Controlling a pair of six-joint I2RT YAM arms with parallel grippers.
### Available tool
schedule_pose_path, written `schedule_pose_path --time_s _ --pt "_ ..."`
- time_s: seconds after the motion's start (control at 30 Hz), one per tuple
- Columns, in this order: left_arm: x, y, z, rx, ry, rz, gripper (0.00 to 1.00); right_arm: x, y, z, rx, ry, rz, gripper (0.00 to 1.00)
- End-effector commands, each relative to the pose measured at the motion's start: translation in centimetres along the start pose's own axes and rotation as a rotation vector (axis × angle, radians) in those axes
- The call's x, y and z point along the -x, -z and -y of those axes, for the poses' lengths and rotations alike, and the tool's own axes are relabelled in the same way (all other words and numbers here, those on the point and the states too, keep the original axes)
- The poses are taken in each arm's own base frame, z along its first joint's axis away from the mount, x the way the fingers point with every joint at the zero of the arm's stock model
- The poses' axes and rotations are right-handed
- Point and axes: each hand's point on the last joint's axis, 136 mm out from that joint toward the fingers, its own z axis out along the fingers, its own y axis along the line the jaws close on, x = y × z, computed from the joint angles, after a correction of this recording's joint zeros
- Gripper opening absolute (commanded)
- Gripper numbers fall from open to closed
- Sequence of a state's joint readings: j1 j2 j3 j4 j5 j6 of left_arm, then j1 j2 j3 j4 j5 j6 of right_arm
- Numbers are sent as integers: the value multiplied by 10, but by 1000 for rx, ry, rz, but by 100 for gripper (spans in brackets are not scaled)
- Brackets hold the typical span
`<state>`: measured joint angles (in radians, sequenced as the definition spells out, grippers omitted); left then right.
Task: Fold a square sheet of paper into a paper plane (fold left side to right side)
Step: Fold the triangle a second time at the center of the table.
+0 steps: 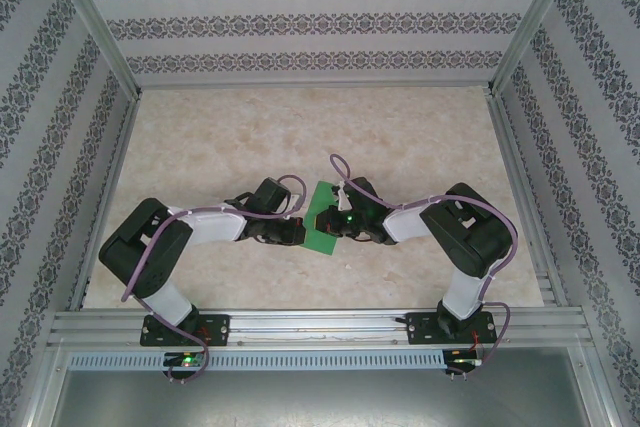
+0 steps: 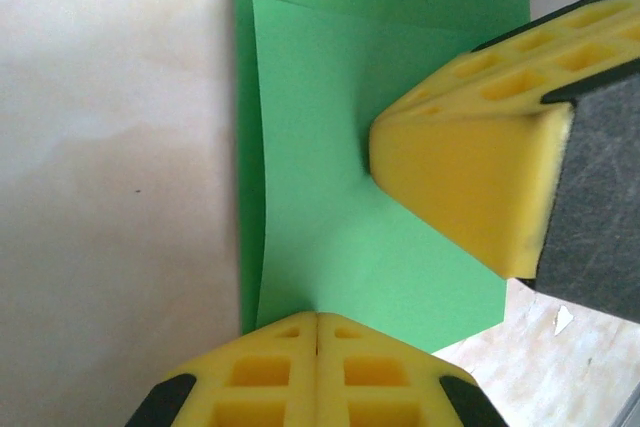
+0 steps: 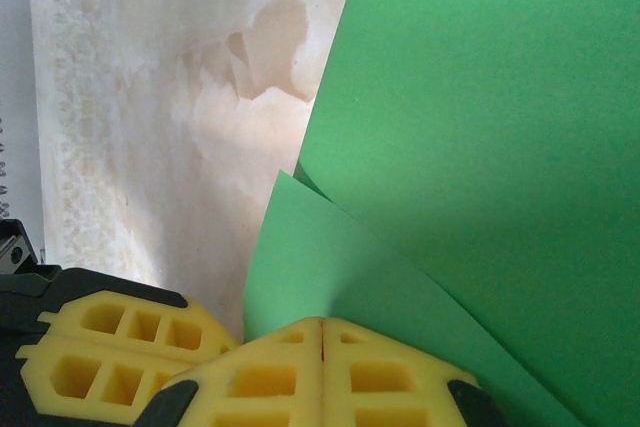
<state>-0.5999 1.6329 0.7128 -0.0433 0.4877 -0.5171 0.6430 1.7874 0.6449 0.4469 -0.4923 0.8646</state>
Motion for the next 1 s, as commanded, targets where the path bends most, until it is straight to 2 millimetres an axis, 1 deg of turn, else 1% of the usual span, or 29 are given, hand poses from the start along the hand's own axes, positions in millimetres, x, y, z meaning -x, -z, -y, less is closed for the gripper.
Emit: schedule_pose_path --time_s 0.0,0.23,0.5,0.8,0.97 --pt "-19 5 -25 85 16 -47 0 -48 9 93 -308 -127 -112 0" --pt "-26 6 -32 113 11 -61 0 -47 11 93 -308 -129 -111 0" --pt "-32 7 -36 121 14 -71 0 -46 12 92 -311 -125 -112 0" --pt "-40 9 -30 73 -11 -83 0 -44 13 92 -313 -126 -110 0" --pt "-42 12 -33 93 -19 -82 0 -41 13 88 -303 -119 -108 0"
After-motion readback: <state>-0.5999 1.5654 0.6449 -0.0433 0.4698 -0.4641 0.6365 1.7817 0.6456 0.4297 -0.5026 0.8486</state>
